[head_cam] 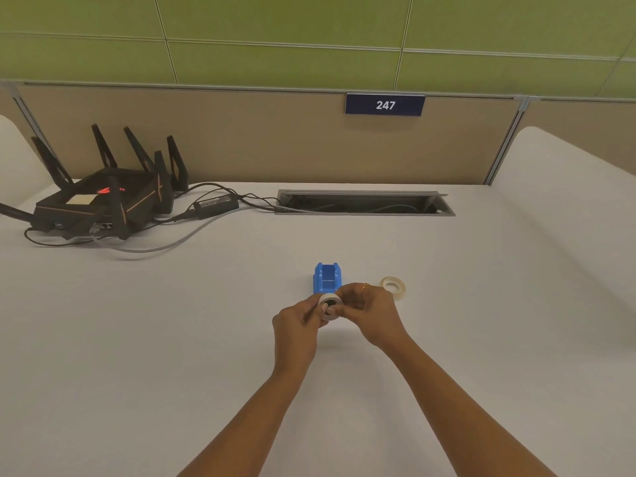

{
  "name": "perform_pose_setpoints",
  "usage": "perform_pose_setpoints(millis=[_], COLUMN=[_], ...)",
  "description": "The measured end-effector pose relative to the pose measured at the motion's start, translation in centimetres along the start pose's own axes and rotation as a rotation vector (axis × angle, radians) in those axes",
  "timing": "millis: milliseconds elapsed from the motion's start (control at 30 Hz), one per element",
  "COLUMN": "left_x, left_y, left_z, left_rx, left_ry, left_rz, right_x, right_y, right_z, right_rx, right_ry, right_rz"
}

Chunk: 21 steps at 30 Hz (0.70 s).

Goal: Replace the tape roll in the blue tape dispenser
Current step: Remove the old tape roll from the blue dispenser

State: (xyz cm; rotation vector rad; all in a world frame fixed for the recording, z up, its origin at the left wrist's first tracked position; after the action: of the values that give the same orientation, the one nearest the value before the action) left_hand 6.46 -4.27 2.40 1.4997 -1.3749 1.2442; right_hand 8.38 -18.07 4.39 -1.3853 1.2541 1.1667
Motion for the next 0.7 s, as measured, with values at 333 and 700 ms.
perform_pose_setpoints(millis=[333,700], left_x=[0.7,0.3], left_y=[-0.1,-0.6], left_z=[0.6,1.3], left_rx=[-0.115,-0.18], left_ry=[0.279,0.409], left_rz=[-0.098,-0.213], right_x=[-0.1,-0.5], right_y=[-0.2,0.1], right_z=[-0.5,0.0], right_rx=[0.007,0.008], right_ry=[-0.045,0.057], right_rz=[-0.003,-0.038])
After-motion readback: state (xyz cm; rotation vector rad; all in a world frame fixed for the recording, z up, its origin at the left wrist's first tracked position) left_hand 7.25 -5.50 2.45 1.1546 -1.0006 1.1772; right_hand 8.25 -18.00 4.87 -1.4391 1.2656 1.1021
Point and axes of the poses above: each hand's wrist, its own y-axis away from the middle knuckle, its own z-axis out of the palm, x = y × z, the point moved 10 cm from there along -y, towards the middle knuckle, and after that the axes turned 8 degrees about -y, right-handed, at the moved point
